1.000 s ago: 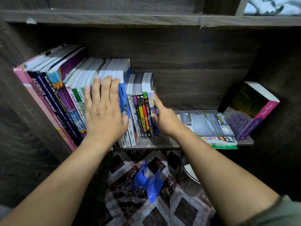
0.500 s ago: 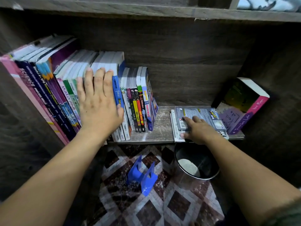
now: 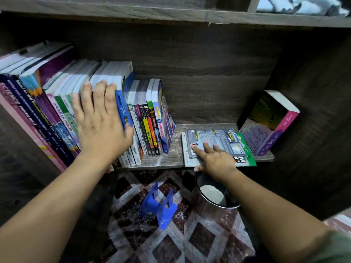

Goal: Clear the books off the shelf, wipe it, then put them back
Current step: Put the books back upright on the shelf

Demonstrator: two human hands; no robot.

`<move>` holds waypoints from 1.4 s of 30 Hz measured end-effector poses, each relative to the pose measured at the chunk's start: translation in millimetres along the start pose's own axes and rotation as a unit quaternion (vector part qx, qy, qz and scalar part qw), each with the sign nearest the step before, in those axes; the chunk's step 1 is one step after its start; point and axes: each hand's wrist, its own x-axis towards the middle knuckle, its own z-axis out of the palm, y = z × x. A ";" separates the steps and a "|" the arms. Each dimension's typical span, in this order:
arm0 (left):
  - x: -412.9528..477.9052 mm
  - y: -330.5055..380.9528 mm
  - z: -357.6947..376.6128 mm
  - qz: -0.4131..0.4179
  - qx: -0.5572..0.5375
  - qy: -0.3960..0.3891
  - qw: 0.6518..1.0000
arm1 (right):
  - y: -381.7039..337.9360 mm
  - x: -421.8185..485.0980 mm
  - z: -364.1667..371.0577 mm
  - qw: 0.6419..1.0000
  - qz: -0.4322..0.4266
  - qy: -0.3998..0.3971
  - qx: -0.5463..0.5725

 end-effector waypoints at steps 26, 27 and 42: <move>1.2 1.0 -0.1 -0.003 0.015 -0.011 1.000 | 28.2 -2.6 -32.3 0.957 0.128 0.237 0.111; 1.2 1.3 0.1 -0.004 0.014 -0.011 1.000 | 26.6 -0.9 -36.0 0.950 0.124 0.262 0.114; 0.4 -1.8 0.1 0.003 0.007 -0.002 1.000 | 27.1 17.0 12.0 0.942 0.176 0.166 0.232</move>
